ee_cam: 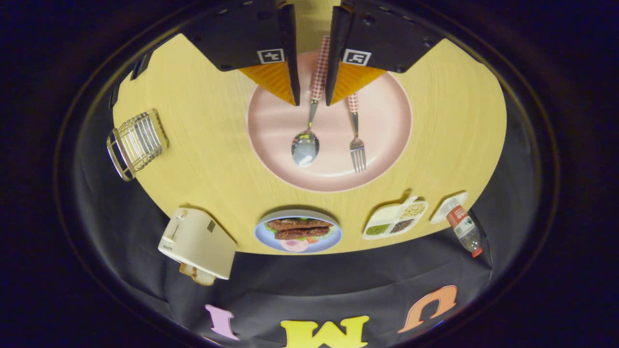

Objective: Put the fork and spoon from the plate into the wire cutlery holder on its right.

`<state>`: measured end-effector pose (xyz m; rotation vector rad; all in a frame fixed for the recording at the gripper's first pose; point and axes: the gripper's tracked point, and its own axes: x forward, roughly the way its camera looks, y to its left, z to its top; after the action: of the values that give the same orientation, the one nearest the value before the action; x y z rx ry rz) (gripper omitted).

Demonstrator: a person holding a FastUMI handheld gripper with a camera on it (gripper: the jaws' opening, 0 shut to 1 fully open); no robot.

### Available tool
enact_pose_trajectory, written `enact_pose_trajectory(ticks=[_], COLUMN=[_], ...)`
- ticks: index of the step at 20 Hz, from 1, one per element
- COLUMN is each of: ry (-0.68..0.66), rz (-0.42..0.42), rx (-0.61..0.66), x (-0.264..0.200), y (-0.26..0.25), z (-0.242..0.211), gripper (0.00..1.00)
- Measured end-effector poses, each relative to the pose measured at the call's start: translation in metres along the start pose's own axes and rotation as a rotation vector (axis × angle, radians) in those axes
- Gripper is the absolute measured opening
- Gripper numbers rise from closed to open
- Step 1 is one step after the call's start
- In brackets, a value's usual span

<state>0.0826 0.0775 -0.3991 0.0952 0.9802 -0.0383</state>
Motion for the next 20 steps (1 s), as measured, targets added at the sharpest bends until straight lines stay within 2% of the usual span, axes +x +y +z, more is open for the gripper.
enact_pose_trajectory(ticks=[4, 6, 8, 9, 15, 20], ry=[0.041, 0.057, 0.045, 0.04, 0.003, -0.041], rz=[-0.025, -0.016, -0.042, -0.033, 0.011, 0.023], rx=[-0.01, -0.017, -0.044, -0.056, -0.11, -0.144], x=[0.01, 0.011, 0.007, 0.009, -0.02, -0.06], y=[-0.006, -0.007, -0.012, -0.012, -0.02, -0.051], z=[-0.004, -0.002, 0.004, 0.005, 0.022, 0.04], gripper=[0.3, 0.13, 0.18, 0.07, 0.07, 0.07])
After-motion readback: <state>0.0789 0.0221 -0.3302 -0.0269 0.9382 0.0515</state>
